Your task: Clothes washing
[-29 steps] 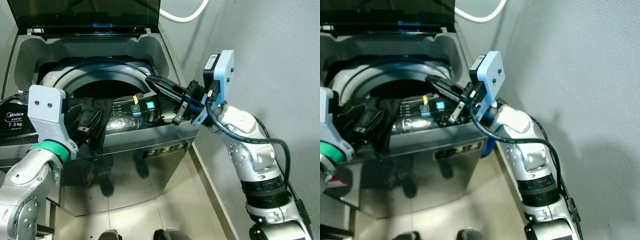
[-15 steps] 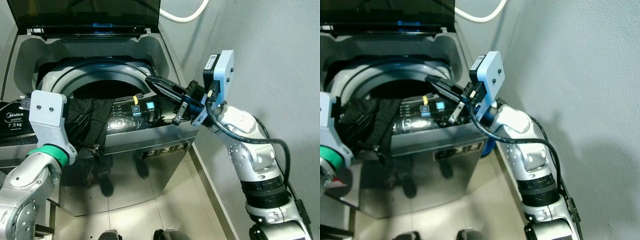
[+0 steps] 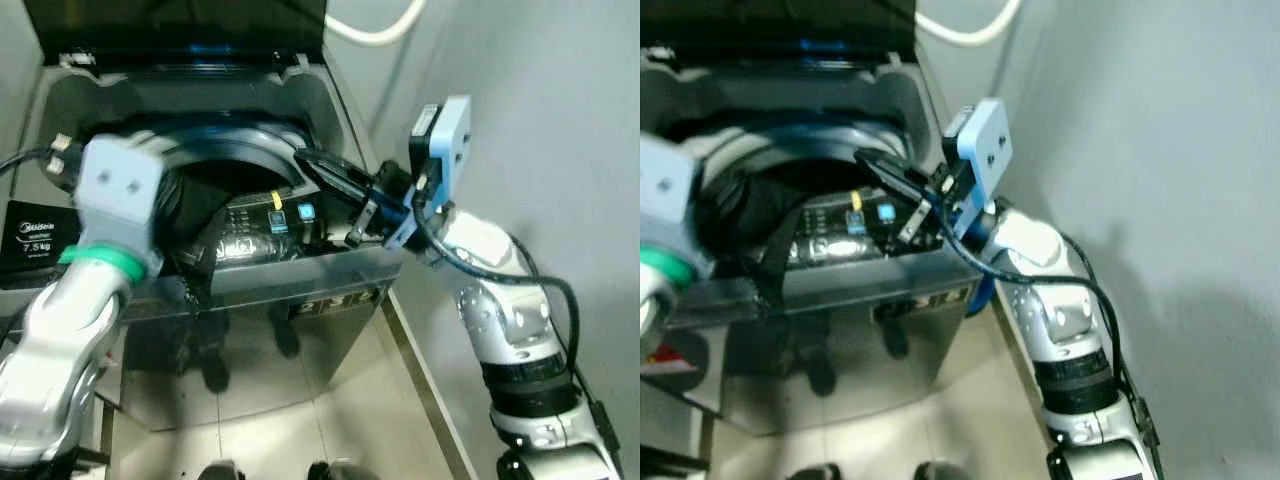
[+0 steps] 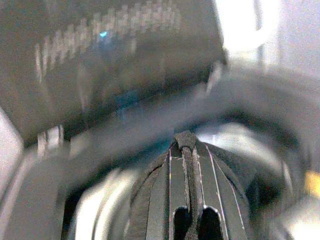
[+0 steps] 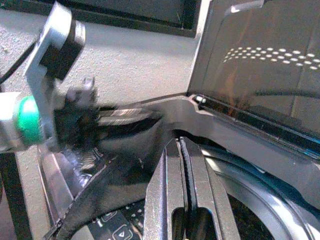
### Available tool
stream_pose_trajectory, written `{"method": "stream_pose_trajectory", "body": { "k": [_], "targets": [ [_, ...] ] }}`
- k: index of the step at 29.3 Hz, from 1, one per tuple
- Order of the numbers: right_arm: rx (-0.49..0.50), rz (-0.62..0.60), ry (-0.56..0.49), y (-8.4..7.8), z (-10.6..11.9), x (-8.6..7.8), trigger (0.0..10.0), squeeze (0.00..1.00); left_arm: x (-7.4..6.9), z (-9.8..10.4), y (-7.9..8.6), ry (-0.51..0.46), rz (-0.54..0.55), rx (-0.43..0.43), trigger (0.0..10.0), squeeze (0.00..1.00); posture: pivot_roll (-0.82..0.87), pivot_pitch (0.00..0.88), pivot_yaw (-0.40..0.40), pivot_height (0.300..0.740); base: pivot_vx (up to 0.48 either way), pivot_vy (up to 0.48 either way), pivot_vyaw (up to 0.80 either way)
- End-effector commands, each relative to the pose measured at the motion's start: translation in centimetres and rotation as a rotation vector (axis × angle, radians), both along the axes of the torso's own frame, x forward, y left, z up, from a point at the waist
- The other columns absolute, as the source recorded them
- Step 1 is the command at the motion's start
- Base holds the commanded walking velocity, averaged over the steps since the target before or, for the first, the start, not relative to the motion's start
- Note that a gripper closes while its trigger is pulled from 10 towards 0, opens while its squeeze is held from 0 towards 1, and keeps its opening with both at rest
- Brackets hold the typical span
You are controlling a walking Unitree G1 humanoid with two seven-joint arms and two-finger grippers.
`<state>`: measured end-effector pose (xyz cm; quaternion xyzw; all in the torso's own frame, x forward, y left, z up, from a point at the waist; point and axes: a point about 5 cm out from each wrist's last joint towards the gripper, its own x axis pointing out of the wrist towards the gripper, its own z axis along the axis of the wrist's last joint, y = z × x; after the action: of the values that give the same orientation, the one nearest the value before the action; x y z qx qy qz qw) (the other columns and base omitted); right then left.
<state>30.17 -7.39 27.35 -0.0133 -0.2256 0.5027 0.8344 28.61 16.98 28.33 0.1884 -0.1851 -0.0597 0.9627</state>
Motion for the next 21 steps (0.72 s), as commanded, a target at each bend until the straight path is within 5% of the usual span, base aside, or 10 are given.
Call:
{"method": "stream_pose_trajectory", "body": {
  "k": [1,3,11,15,18,19,21],
  "targets": [
    [0.001,-0.018,-0.008,-0.2,0.1,-0.1,10.0,0.0,1.7,0.2,-0.8,-0.025,-0.005,0.021,10.0,0.0,0.07,0.066,-0.027,0.74,0.0,0.0,0.0],
    [0.001,-0.018,-0.008,-0.2,0.1,-0.1,10.0,0.0,1.7,0.2,-0.8,-0.025,-0.005,0.021,10.0,0.0,0.07,0.066,-0.027,0.74,0.0,0.0,0.0],
    [0.007,-0.033,-0.012,-0.2,0.2,-0.3,10.0,0.0,6.5,4.5,-1.3,-0.12,0.022,-0.005,10.0,0.0,0.05,0.064,-0.021,0.74,0.0,0.0,0.0],
    [0.008,-0.038,-0.014,-0.3,0.2,-0.3,10.0,0.0,7.1,5.1,-1.1,-0.143,0.042,-0.001,10.0,0.0,0.05,0.064,-0.02,0.74,0.0,0.0,0.0],
    [0.011,-0.046,-0.013,-0.4,0.2,-0.3,10.0,0.0,8.1,4.1,-0.4,-0.057,0.045,0.039,10.0,0.0,0.05,0.068,-0.014,0.74,0.0,0.0,0.0],
    [0.013,-0.047,-0.011,-0.4,0.2,-0.3,10.0,0.0,8.1,3.5,-0.4,-0.018,0.02,0.029,10.0,1.0,0.05,0.071,-0.016,0.74,0.0,0.0,0.0],
    [0.013,-0.047,-0.011,-0.4,0.2,-0.3,10.0,0.0,8.1,3.5,-0.4,-0.018,0.02,0.029,10.0,1.0,0.05,0.071,-0.016,0.74,0.0,0.0,0.0]
  ]
}}
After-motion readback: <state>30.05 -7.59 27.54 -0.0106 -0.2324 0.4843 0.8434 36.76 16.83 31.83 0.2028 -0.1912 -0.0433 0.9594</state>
